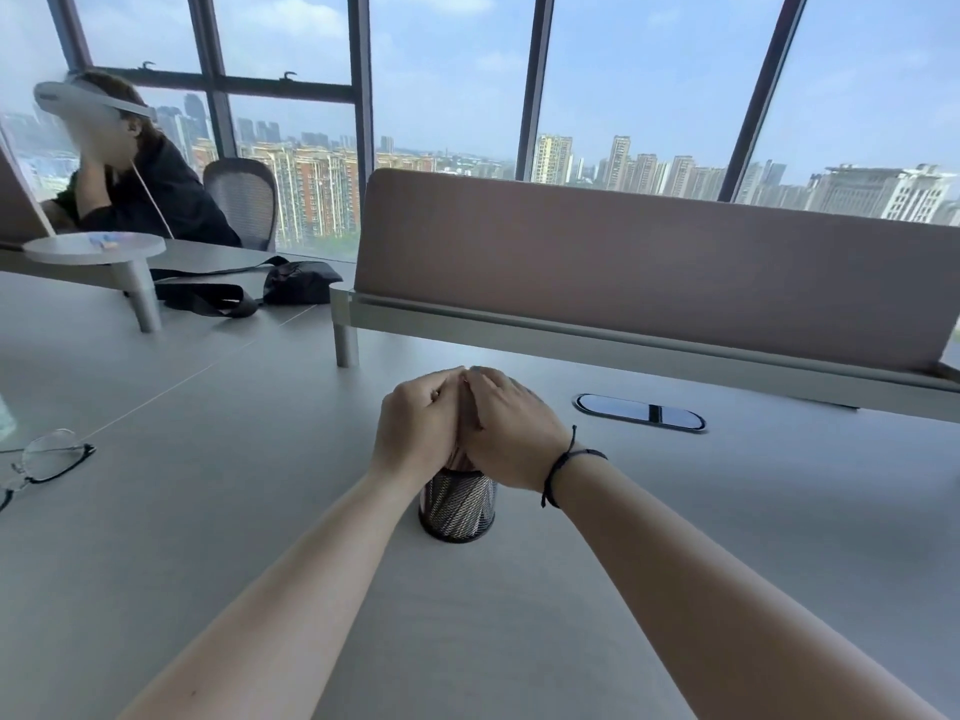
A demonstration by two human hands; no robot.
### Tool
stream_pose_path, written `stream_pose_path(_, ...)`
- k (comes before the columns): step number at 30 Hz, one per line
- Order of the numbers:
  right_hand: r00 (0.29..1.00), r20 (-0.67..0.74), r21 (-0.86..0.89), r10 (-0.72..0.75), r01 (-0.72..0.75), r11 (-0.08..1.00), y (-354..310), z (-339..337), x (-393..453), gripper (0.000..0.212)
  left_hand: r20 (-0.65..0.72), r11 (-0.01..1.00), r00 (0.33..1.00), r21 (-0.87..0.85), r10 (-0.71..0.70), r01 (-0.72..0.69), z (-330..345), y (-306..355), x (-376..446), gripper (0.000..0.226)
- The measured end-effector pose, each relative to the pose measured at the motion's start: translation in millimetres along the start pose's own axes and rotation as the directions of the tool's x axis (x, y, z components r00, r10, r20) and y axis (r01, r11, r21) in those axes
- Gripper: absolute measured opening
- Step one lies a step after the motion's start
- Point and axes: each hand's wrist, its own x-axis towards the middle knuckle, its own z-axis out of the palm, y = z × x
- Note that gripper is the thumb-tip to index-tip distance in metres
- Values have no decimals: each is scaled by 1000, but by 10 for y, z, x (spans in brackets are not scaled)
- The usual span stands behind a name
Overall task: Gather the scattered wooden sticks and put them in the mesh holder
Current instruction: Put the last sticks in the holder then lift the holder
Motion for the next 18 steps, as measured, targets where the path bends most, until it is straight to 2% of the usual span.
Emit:
stream_pose_path(2, 988, -114, 260, 102, -69, 963, 32, -24, -143, 59, 45, 985, 993, -125, -111, 116, 7, -2, -86, 32)
stream_pose_path(4, 935, -212, 594, 285, -108, 797, 68, -10, -336, 66, 108, 922, 977, -325, -184, 210, 35, -84, -231, 52)
stream_pose_path(6, 890, -179, 760, 419, -146, 634, 144, 94, -581, 68, 200, 859, 958, -432, -206, 275, 94, -217, -394, 70)
stream_pose_path(8, 908, -84, 750, 411, -214, 626, 235, 285, -893, 78, 284, 859, 942, -420, -181, 292, 152, -273, -578, 80)
stream_pose_path(11, 942, 19, 663, 334, -262, 701, 313, 473, -1277, 78, 368, 872, 916, -381, -161, 307, 274, -240, -751, 88)
stream_pose_path(14, 920, -37, 542, 390, -310, 781, 346, 412, -1493, 76, 387, 906, 908, -307, -162, 292, 480, -237, -921, 86)
stream_pose_path(17, 870, -111, 459, 480, -383, 802, 390, 307, -1677, 68, 381, 928, 902, -218, -204, 302, 641, -21, -1202, 87)
stream_pose_path(18, 854, -123, 459, 505, -402, 793, 410, 273, -1731, 66, 380, 948, 908, -181, -177, 260, 670, 52, -1286, 85)
